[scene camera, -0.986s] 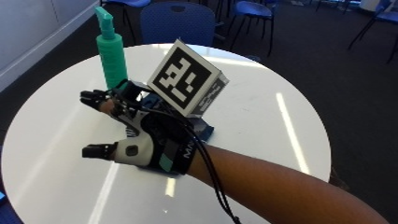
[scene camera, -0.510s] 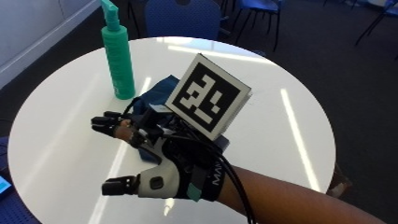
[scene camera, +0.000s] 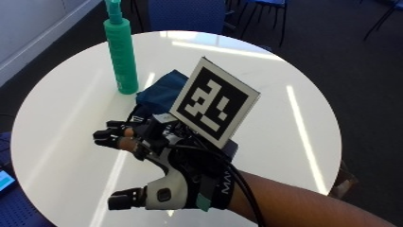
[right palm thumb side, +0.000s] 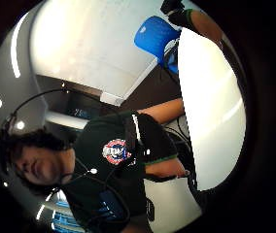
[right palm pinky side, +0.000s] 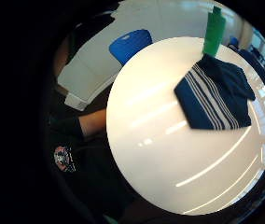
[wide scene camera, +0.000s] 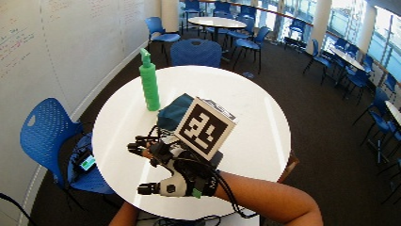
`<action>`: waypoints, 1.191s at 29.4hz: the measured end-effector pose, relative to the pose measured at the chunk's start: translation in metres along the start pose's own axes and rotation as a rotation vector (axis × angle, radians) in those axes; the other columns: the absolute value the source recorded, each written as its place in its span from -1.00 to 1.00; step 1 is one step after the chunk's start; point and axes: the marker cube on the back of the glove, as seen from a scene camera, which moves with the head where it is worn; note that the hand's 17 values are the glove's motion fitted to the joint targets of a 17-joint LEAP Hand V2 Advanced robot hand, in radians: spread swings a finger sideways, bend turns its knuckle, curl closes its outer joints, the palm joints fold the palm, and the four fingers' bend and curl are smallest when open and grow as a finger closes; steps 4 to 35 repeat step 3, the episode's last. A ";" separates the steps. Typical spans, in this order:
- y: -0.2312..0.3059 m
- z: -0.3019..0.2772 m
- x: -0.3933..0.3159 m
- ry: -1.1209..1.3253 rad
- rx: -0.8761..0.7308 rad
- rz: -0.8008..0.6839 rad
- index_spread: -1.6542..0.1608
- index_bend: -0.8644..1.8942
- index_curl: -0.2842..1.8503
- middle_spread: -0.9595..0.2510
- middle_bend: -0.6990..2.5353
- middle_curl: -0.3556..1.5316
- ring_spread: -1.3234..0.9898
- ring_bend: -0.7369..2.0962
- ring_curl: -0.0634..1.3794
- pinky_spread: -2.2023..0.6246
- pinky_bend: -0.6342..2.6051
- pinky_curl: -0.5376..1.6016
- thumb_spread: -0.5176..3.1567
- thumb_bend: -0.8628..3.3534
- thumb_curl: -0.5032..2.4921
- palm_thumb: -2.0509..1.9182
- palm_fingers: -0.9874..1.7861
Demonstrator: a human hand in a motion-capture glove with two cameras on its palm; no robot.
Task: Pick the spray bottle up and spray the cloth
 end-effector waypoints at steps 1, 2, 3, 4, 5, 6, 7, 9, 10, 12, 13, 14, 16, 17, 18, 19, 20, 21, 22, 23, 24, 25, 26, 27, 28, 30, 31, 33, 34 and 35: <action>0.000 -0.001 0.000 0.009 0.001 -0.005 0.32 -0.22 -0.39 0.43 -0.44 -0.25 0.10 -0.32 -0.48 0.67 -0.53 -0.29 -0.12 -0.60 -0.39 0.30 0.02; -0.001 -0.002 0.000 0.016 0.003 -0.010 0.32 -0.22 -0.39 0.43 -0.44 -0.25 0.10 -0.32 -0.48 0.67 -0.53 -0.29 -0.12 -0.60 -0.39 0.30 0.02; -0.001 -0.002 0.001 0.020 0.004 -0.012 0.32 -0.22 -0.39 0.43 -0.44 -0.25 0.10 -0.32 -0.48 0.67 -0.53 -0.29 -0.12 -0.60 -0.39 0.30 0.03; -0.001 -0.002 0.001 0.020 0.004 -0.012 0.32 -0.22 -0.39 0.43 -0.44 -0.25 0.10 -0.32 -0.48 0.67 -0.53 -0.29 -0.12 -0.60 -0.39 0.30 0.03; -0.001 -0.002 0.001 0.020 0.004 -0.012 0.32 -0.22 -0.39 0.43 -0.44 -0.25 0.10 -0.32 -0.48 0.67 -0.53 -0.29 -0.12 -0.60 -0.39 0.30 0.03; -0.001 -0.002 0.001 0.020 0.004 -0.012 0.32 -0.22 -0.39 0.43 -0.44 -0.25 0.10 -0.32 -0.48 0.67 -0.53 -0.29 -0.12 -0.60 -0.39 0.30 0.03; -0.001 -0.002 0.001 0.020 0.004 -0.012 0.32 -0.22 -0.39 0.43 -0.44 -0.25 0.10 -0.32 -0.48 0.67 -0.53 -0.29 -0.12 -0.60 -0.39 0.30 0.03; -0.001 -0.002 0.001 0.020 0.004 -0.012 0.32 -0.22 -0.39 0.43 -0.44 -0.25 0.10 -0.32 -0.48 0.67 -0.53 -0.29 -0.12 -0.60 -0.39 0.30 0.03; -0.001 -0.002 0.001 0.020 0.004 -0.012 0.32 -0.22 -0.39 0.43 -0.44 -0.25 0.10 -0.32 -0.48 0.67 -0.53 -0.29 -0.12 -0.60 -0.39 0.30 0.03; -0.001 -0.002 0.001 0.020 0.004 -0.012 0.32 -0.22 -0.39 0.43 -0.44 -0.25 0.10 -0.32 -0.48 0.67 -0.53 -0.29 -0.12 -0.60 -0.39 0.30 0.03; -0.001 -0.002 0.001 0.020 0.004 -0.012 0.32 -0.22 -0.39 0.43 -0.44 -0.25 0.10 -0.32 -0.48 0.67 -0.53 -0.29 -0.12 -0.60 -0.39 0.30 0.03; -0.001 -0.002 0.001 0.020 0.004 -0.012 0.32 -0.22 -0.39 0.43 -0.44 -0.25 0.10 -0.32 -0.48 0.67 -0.53 -0.29 -0.12 -0.60 -0.39 0.30 0.03; -0.001 -0.002 0.001 0.020 0.004 -0.012 0.32 -0.22 -0.39 0.43 -0.44 -0.25 0.10 -0.32 -0.48 0.67 -0.53 -0.29 -0.12 -0.60 -0.39 0.30 0.03; -0.001 -0.002 0.001 0.020 0.004 -0.012 0.32 -0.22 -0.39 0.43 -0.44 -0.25 0.10 -0.32 -0.48 0.67 -0.53 -0.29 -0.12 -0.60 -0.39 0.30 0.03; -0.001 -0.002 0.001 0.020 0.004 -0.012 0.32 -0.22 -0.39 0.43 -0.44 -0.25 0.10 -0.32 -0.48 0.67 -0.53 -0.29 -0.12 -0.60 -0.39 0.30 0.03; -0.001 -0.002 0.001 0.020 0.004 -0.012 0.32 -0.22 -0.39 0.43 -0.44 -0.25 0.10 -0.32 -0.48 0.67 -0.53 -0.29 -0.12 -0.60 -0.39 0.30 0.03; -0.001 -0.002 0.001 0.020 0.004 -0.012 0.32 -0.22 -0.39 0.43 -0.44 -0.25 0.10 -0.32 -0.48 0.67 -0.53 -0.29 -0.12 -0.60 -0.39 0.30 0.03; -0.001 -0.002 0.001 0.020 0.004 -0.012 0.32 -0.22 -0.39 0.43 -0.44 -0.25 0.10 -0.32 -0.48 0.67 -0.53 -0.29 -0.12 -0.60 -0.39 0.30 0.03; -0.001 -0.002 0.001 0.020 0.004 -0.012 0.32 -0.22 -0.39 0.43 -0.44 -0.25 0.10 -0.32 -0.48 0.67 -0.53 -0.29 -0.12 -0.60 -0.39 0.30 0.03; -0.001 -0.002 0.001 0.020 0.004 -0.012 0.32 -0.22 -0.39 0.43 -0.44 -0.25 0.10 -0.32 -0.48 0.67 -0.53 -0.29 -0.12 -0.60 -0.39 0.30 0.03; -0.001 -0.002 0.001 0.020 0.004 -0.012 0.32 -0.22 -0.39 0.43 -0.44 -0.25 0.10 -0.32 -0.48 0.67 -0.53 -0.29 -0.12 -0.60 -0.39 0.30 0.03; -0.001 -0.002 0.001 0.020 0.004 -0.012 0.32 -0.22 -0.39 0.43 -0.44 -0.25 0.10 -0.32 -0.48 0.67 -0.53 -0.29 -0.12 -0.60 -0.39 0.30 0.03; -0.001 -0.002 0.001 0.020 0.004 -0.012 0.32 -0.22 -0.39 0.43 -0.44 -0.25 0.10 -0.32 -0.48 0.67 -0.53 -0.29 -0.12 -0.60 -0.39 0.30 0.03; -0.001 -0.002 0.001 0.020 0.004 -0.012 0.32 -0.22 -0.39 0.43 -0.44 -0.25 0.10 -0.32 -0.48 0.67 -0.53 -0.29 -0.12 -0.60 -0.39 0.30 0.03; -0.001 -0.002 0.001 0.020 0.004 -0.012 0.32 -0.22 -0.39 0.43 -0.44 -0.25 0.10 -0.32 -0.48 0.67 -0.53 -0.29 -0.12 -0.60 -0.39 0.30 0.03; -0.001 -0.002 0.001 0.020 0.004 -0.012 0.32 -0.22 -0.39 0.43 -0.44 -0.25 0.10 -0.32 -0.48 0.67 -0.53 -0.29 -0.12 -0.60 -0.39 0.30 0.03; -0.001 -0.002 0.001 0.020 0.004 -0.012 0.32 -0.22 -0.39 0.43 -0.44 -0.25 0.10 -0.32 -0.48 0.67 -0.53 -0.29 -0.12 -0.60 -0.39 0.30 0.03; -0.001 -0.002 0.001 0.020 0.004 -0.012 0.32 -0.22 -0.39 0.43 -0.44 -0.25 0.10 -0.32 -0.48 0.67 -0.53 -0.29 -0.12 -0.60 -0.39 0.30 0.03; -0.001 -0.002 0.001 0.020 0.004 -0.012 0.32 -0.22 -0.39 0.43 -0.44 -0.25 0.10 -0.32 -0.48 0.67 -0.53 -0.29 -0.12 -0.60 -0.39 0.30 0.03; -0.001 -0.002 0.001 0.020 0.004 -0.012 0.32 -0.22 -0.39 0.43 -0.44 -0.25 0.10 -0.32 -0.48 0.67 -0.53 -0.29 -0.12 -0.60 -0.39 0.30 0.03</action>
